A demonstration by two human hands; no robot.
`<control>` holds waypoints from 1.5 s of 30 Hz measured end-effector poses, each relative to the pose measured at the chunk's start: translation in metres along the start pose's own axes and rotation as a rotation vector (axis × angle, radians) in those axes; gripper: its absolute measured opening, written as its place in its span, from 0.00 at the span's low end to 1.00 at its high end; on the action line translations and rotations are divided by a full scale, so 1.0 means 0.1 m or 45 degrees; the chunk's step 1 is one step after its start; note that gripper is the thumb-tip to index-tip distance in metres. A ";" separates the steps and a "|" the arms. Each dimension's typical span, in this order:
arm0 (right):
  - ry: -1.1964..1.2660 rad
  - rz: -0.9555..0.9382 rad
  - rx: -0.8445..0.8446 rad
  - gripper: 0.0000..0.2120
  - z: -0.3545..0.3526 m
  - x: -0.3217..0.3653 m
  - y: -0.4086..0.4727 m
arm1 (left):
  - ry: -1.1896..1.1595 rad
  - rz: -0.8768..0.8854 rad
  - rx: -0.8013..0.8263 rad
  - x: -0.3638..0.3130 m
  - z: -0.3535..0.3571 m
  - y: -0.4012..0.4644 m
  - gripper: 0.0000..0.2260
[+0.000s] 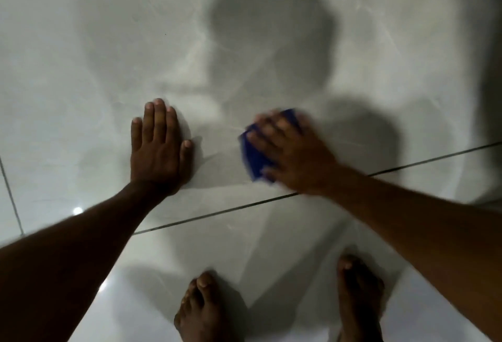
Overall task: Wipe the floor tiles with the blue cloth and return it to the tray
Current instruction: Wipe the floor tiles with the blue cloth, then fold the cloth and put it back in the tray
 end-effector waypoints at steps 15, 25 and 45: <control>0.803 1.360 0.642 0.26 -0.59 0.06 -0.23 | -0.489 -0.532 0.076 -0.97 -0.41 -0.38 0.32; 1.576 1.195 0.431 0.14 -4.51 0.50 -1.05 | -1.691 -0.914 0.284 -1.76 -4.13 -0.76 0.36; 1.498 1.030 -0.294 0.17 -9.06 0.21 -3.31 | -1.292 -0.137 -0.275 -3.53 -8.92 -1.24 0.27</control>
Point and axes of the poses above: each hand's wrist, its own y-axis towards the middle knuckle, its own z-axis out of the palm, x = y × z, the point moved 5 cm from there along y, towards the middle knuckle, and after that the axes turned 14 degrees about z, right-handed, at the moved point
